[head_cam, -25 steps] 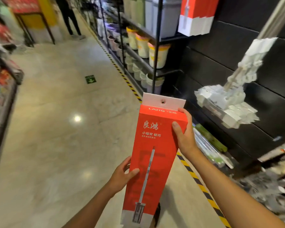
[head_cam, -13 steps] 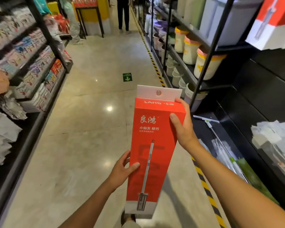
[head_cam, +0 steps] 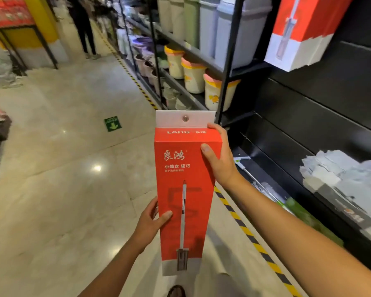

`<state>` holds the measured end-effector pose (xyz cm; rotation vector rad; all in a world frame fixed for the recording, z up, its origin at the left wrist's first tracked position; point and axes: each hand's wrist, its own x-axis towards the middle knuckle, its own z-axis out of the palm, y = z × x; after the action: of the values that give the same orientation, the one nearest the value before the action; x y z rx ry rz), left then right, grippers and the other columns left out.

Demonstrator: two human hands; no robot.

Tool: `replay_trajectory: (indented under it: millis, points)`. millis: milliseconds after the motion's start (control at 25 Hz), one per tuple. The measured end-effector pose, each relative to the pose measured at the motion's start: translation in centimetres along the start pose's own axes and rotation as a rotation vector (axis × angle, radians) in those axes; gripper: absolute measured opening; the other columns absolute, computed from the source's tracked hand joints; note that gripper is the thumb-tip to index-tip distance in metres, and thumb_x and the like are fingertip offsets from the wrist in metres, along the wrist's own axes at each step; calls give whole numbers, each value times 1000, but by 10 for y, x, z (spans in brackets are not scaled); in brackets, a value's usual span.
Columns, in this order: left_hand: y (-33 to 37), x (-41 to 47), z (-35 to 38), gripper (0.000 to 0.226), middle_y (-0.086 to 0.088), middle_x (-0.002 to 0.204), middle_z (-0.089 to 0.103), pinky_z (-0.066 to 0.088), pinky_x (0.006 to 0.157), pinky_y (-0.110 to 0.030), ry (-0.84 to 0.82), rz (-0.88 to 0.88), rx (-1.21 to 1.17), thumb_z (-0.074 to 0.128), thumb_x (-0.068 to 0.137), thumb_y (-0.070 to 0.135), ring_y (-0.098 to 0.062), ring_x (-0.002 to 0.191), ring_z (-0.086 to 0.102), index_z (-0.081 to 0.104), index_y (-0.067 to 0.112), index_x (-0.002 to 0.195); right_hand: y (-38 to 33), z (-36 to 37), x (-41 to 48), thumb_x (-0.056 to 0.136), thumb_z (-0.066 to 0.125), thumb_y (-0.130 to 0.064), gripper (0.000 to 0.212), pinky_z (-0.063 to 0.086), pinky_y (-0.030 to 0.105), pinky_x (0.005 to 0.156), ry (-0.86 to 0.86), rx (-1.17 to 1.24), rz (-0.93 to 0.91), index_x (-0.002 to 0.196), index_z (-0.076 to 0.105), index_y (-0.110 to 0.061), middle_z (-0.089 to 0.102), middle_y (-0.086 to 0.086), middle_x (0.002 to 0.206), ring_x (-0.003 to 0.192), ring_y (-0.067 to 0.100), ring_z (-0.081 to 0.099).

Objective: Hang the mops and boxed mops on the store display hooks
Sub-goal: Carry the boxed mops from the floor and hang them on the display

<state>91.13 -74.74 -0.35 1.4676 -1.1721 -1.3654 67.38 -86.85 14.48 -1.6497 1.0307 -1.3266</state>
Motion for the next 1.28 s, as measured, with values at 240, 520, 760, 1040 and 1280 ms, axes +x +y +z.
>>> replay_trajectory:
  millis: [240,520,760,1040,1280]
  points:
    - [47,142,74,88,13,138,68,55,107,-51,-256,33,59,82,69,74,-13,129,65,55,36,144,39,-99,57,90,62,-56,63,59,43,94,266,-77,61,144,36,-34,63,-28,122,111,12,69]
    - [120,284,193,91,8,141,67,50,113,-48,-449,94,72,84,70,68,-12,133,62,53,30,147,66,-235,137,92,60,-52,63,53,29,97,480,-172,20,145,39,-25,60,-12,127,110,4,65]
    - [199,375,237,69,8,141,66,54,109,-40,-511,185,50,78,86,48,-12,132,62,52,31,148,43,-297,234,90,63,-53,57,55,37,99,494,-248,-54,139,41,-32,61,-11,125,112,5,66]
    - [310,452,244,33,29,113,75,57,87,-16,-453,428,13,72,95,38,5,109,70,62,37,126,-21,-319,342,89,62,-58,49,57,47,100,524,-327,-173,130,42,-43,65,-14,119,111,9,69]
    - [407,500,237,33,28,107,77,59,79,-17,-423,618,-79,70,92,54,0,101,74,65,36,119,-92,-330,426,91,63,-59,44,56,42,102,571,-415,-244,128,44,-44,62,-13,123,111,4,67]
